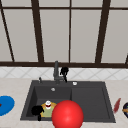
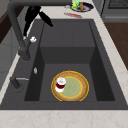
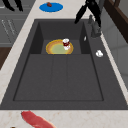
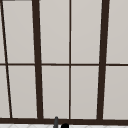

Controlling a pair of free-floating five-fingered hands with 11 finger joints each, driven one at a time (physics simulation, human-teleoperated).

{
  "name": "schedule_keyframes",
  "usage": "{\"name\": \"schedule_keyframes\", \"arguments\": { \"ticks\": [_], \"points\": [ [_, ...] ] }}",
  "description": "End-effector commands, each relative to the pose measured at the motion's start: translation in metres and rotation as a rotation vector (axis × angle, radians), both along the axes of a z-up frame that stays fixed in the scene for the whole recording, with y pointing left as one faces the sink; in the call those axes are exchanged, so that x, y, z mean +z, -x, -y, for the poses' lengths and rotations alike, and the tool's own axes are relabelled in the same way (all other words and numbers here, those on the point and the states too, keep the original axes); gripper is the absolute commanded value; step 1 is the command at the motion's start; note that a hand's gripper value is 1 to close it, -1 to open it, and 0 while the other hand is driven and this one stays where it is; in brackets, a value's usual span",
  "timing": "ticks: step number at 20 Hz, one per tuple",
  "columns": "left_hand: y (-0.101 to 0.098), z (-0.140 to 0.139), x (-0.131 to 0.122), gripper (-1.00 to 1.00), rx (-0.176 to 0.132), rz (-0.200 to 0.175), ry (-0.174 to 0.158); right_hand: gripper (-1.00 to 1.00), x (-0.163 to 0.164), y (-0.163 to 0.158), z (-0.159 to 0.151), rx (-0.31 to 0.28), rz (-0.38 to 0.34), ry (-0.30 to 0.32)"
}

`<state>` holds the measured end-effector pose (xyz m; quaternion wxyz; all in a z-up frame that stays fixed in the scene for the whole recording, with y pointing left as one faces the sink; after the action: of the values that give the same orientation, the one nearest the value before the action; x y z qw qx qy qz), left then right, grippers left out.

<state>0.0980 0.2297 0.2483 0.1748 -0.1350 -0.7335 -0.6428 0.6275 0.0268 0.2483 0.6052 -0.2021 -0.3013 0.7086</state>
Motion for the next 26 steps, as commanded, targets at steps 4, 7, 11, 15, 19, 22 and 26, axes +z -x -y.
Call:
{"name": "schedule_keyframes", "arguments": {
  "ticks": [4,7,11,15,19,22,26],
  "points": [
    [0.000,0.000,0.000,0.00,0.000,0.000,0.000,-1.00,0.018,-0.012,-0.001,0.009,-0.027,0.026],
    [0.000,0.000,0.000,0.00,0.000,0.000,0.000,-1.00,0.014,-0.022,-0.002,0.031,-0.072,0.026],
    [0.000,0.000,0.000,0.00,0.000,0.000,0.000,-1.00,0.028,-0.019,-0.002,0.015,-0.023,0.045],
    [0.000,0.000,0.000,0.00,0.000,0.000,0.000,-1.00,0.027,-0.027,-0.004,0.035,-0.037,0.034],
    [0.000,0.000,0.000,0.00,0.000,0.000,0.000,-1.00,0.000,-0.039,-0.005,0.012,-0.059,0.065],
    [0.000,0.000,0.000,0.00,0.000,0.000,0.000,-1.00,-0.019,-0.051,-0.006,0.011,-0.072,0.062],
    [0.000,0.000,0.000,0.00,0.000,0.000,0.000,-1.00,-0.047,-0.066,0.003,0.018,-0.058,0.040]
  ]
}}
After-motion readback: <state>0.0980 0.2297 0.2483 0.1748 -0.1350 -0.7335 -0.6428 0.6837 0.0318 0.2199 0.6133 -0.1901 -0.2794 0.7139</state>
